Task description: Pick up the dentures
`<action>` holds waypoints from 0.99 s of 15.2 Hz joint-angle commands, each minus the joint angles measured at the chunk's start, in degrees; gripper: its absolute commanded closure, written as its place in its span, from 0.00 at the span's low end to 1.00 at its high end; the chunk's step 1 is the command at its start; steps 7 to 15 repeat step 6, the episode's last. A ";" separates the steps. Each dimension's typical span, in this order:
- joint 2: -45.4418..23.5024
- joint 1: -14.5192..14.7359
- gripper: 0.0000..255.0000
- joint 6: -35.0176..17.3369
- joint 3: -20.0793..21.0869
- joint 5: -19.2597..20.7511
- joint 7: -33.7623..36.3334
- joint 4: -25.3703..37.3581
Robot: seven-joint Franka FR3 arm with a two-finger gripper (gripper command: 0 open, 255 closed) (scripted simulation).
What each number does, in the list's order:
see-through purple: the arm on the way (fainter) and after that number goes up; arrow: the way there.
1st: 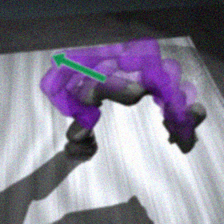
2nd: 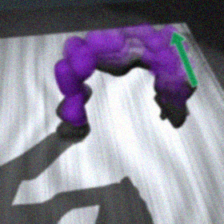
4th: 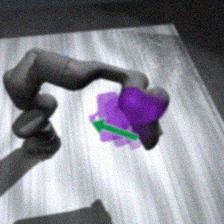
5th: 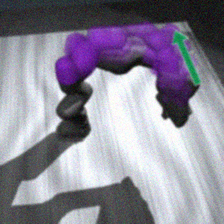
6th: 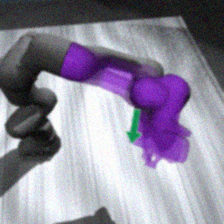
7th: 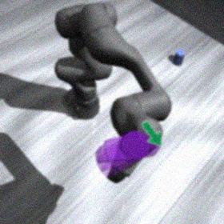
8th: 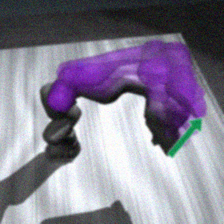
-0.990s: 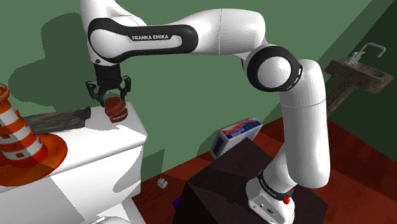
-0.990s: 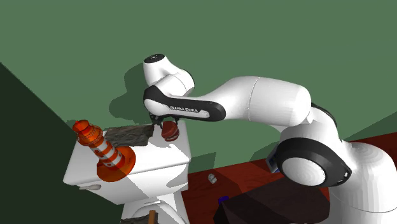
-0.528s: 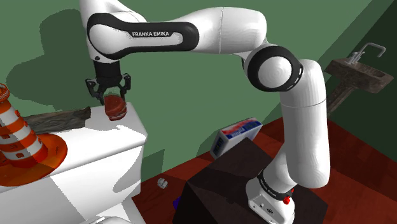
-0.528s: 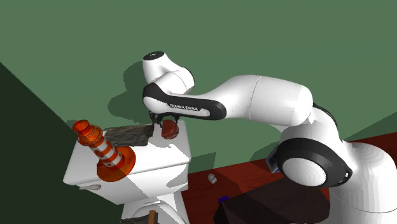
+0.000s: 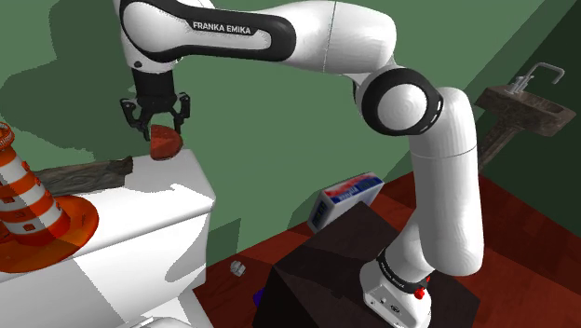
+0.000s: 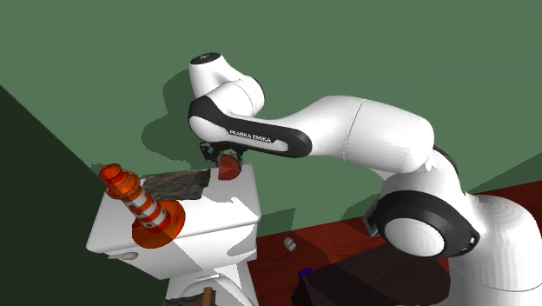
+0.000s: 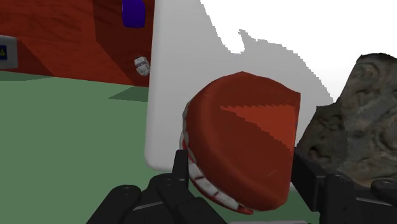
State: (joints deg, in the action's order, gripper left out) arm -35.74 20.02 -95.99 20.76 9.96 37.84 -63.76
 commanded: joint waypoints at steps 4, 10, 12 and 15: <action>-0.81 0.84 1.00 4.52 -0.03 0.15 -0.15 5.40; -0.85 0.86 1.00 4.66 -0.03 0.16 -0.15 5.57; -0.85 0.86 1.00 4.66 -0.03 0.16 -0.15 5.57; -0.85 0.86 1.00 4.66 -0.03 0.16 -0.15 5.57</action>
